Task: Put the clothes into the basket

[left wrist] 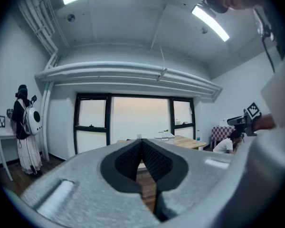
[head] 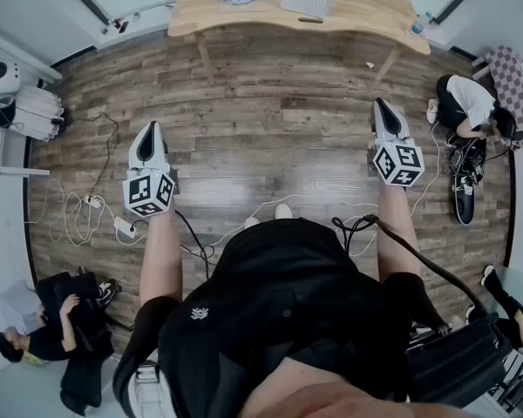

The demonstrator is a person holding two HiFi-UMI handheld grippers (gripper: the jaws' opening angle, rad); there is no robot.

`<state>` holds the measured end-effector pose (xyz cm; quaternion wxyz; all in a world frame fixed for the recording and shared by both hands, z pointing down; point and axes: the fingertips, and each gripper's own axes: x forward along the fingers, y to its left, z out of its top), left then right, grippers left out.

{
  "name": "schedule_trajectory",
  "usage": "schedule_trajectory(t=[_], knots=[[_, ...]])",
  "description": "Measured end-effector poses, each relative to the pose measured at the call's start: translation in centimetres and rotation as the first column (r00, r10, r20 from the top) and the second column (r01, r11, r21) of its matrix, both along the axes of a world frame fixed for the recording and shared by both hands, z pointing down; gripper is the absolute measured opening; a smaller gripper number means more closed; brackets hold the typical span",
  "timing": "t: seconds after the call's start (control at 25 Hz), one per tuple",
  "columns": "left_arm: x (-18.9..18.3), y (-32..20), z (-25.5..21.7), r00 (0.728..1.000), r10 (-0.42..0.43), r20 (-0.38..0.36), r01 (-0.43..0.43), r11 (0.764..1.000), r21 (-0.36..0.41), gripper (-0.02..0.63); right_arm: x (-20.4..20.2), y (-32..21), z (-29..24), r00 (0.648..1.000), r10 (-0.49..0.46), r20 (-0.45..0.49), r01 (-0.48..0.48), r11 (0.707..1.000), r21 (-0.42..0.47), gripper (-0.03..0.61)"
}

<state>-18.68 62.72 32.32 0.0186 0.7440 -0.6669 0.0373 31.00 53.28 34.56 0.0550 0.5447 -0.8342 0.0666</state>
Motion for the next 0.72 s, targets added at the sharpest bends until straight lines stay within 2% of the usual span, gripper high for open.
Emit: schedule_trajectory(t=[0.12, 0.44, 0.52, 0.72], knots=[[2.1, -0.2, -1.0, 0.999, 0.009, 0.048, -0.010, 1.000, 0.021, -0.002, 1.2, -0.6, 0.1, 1.000, -0.005, 0.011, 0.005, 1.000, 0.003, -0.009], [5.0, -2.4, 0.5, 0.999, -0.008, 0.035, 0.008, 1.000, 0.011, -0.002, 2.1, -4.1, 0.5, 0.999, -0.039, 0.020, 0.039, 0.999, 0.021, -0.009], [4.9, -2.5, 0.7, 0.999, 0.000, 0.041, 0.000, 1.000, -0.005, -0.002, 1.5, -4.5, 1.0, 0.998, -0.049, 0.033, 0.049, 0.999, 0.001, -0.009], [2.0, -5.8, 1.4, 0.998, -0.008, 0.057, 0.009, 1.000, -0.021, -0.002, 0.3, -6.8, 1.7, 0.999, -0.040, 0.025, 0.041, 0.999, -0.024, -0.008]])
